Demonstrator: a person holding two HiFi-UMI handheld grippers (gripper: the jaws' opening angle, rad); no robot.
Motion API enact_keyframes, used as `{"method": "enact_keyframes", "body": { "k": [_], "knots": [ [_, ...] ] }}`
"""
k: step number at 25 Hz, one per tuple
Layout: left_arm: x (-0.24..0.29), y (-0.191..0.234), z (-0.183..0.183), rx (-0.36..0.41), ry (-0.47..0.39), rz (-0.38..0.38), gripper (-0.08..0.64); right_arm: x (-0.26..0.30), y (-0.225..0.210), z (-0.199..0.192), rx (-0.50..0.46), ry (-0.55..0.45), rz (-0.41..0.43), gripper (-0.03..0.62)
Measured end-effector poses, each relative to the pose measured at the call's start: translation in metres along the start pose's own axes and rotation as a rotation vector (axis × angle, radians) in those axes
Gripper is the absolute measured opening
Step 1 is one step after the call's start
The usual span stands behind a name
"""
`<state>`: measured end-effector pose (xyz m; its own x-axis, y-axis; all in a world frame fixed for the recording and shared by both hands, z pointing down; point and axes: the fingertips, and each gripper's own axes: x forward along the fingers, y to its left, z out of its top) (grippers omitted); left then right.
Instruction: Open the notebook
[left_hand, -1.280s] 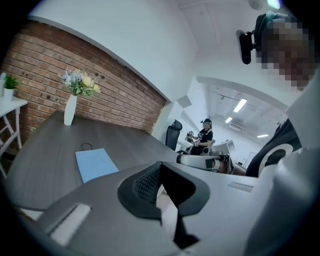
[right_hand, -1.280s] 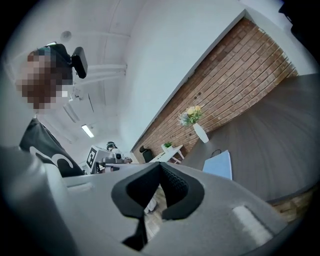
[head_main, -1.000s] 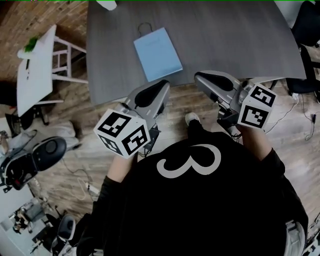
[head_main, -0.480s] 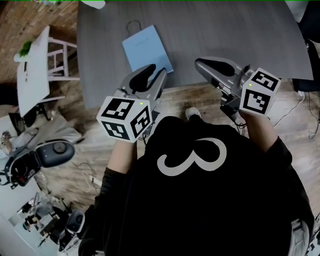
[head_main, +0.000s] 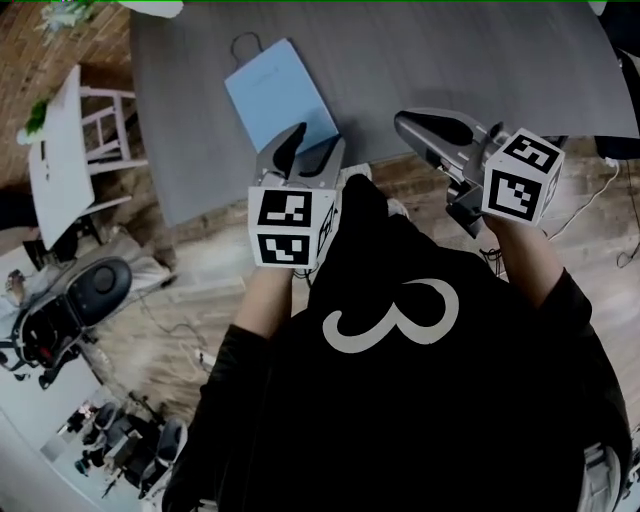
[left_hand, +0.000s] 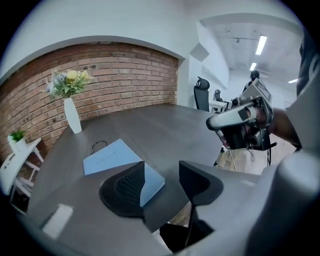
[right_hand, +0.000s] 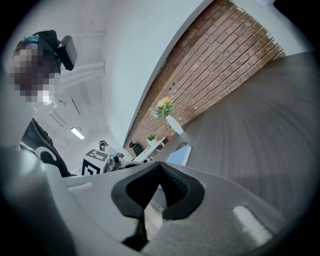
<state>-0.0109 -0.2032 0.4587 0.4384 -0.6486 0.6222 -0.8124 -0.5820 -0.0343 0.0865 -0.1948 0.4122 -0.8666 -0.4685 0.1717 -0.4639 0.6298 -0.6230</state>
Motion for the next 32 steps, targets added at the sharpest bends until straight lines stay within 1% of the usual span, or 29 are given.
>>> {"method": "enact_keyframes", "body": {
  "k": [2,4,10,16,21,26,32],
  "knots": [
    [0.007,0.0,-0.007,0.005,0.013,0.006,0.243,-0.001,-0.005,-0.005,0.007,0.002,-0.014,0.0],
    [0.015,0.002,-0.012,0.026,0.021,0.026,0.253,0.0,-0.009,-0.009,0.012,0.003,-0.023,0.0],
    [0.032,0.009,-0.018,0.139,0.055,0.123,0.253,-0.003,-0.014,-0.016,0.023,0.012,-0.037,0.0],
    [0.045,0.011,-0.024,0.226,0.093,0.162,0.249,-0.008,-0.021,-0.02,0.043,0.005,-0.051,0.0],
    [0.047,0.013,-0.031,0.243,0.113,0.168,0.246,-0.01,-0.024,-0.021,0.058,-0.015,-0.057,0.0],
    [0.05,0.019,-0.035,0.279,0.125,0.199,0.232,-0.011,-0.027,-0.025,0.07,-0.024,-0.051,0.0],
    [0.05,0.019,-0.036,0.308,0.145,0.205,0.225,-0.013,-0.029,-0.023,0.084,-0.034,-0.055,0.0]
  ]
}}
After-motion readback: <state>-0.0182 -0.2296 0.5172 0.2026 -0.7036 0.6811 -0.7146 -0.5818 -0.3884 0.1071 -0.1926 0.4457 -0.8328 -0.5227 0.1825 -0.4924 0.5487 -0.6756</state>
